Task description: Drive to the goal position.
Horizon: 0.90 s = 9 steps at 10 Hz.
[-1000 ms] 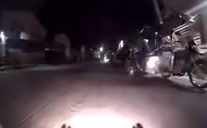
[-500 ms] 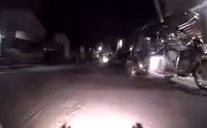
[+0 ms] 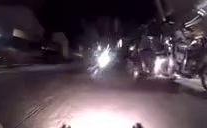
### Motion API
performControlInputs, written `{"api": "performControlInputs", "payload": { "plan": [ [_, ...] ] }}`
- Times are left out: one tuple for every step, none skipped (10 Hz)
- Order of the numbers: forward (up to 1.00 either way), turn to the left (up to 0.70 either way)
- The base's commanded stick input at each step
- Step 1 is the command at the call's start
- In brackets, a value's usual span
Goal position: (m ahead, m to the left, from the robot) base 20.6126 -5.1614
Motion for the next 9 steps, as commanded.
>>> {"api": "performControlInputs", "payload": {
  "plan": [
    [0.54,0.0],
    [0.54,0.0],
    [0.54,0.0],
    [0.54,0.0],
    [0.54,0.0],
    [0.54,0.0],
    [0.54,0.0],
    [0.54,0.0],
    [0.54,0.0]
  ]
}}
